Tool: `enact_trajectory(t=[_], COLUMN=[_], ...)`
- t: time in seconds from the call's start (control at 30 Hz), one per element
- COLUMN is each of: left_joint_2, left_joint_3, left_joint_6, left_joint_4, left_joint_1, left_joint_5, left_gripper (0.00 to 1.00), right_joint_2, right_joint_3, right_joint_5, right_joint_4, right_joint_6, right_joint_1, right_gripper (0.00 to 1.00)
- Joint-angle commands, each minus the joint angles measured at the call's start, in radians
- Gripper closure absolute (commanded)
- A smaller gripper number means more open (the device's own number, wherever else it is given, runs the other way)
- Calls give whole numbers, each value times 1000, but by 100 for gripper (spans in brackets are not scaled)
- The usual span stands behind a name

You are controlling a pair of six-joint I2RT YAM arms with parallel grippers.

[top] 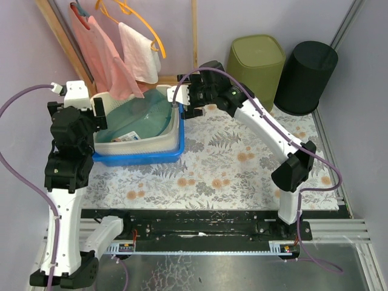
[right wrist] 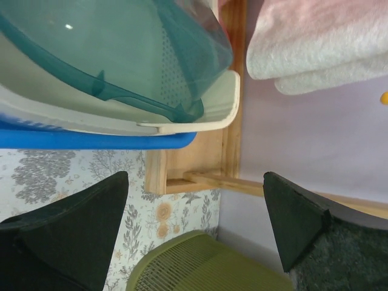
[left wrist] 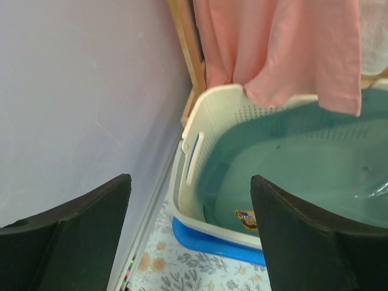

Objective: Turn the large container upside down
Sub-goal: Pick up the container from the container.

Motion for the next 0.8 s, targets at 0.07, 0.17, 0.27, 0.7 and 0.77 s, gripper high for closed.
enact_trajectory(t=[0.07, 0.17, 0.27, 0.7, 0.77], left_joint_2=[-41, -43, -37, -13, -13], left_joint_3=[-75, -100, -97, -61, -62], left_joint_6=[-83, -104, -126, -156, -157], left_joint_4=[-29, -38, -55, -97, -96], left_joint_1=[114, 162, 229, 352, 353], left_joint_5=[241, 318, 411, 518, 516], left_gripper=[23, 24, 24, 24, 24], right_joint_2=[-32, -44, -11, 175, 178], right_joint_3=[191, 152, 155, 279, 260], right_joint_5=[-182, -161, -136, -33, -18], right_joint_4=[-229, -273, -294, -217, -199], right_joint_6=[-137, -201, -240, -253, -266], right_joint_1=[31, 87, 128, 196, 197], right_gripper=[0, 0, 0, 0, 1])
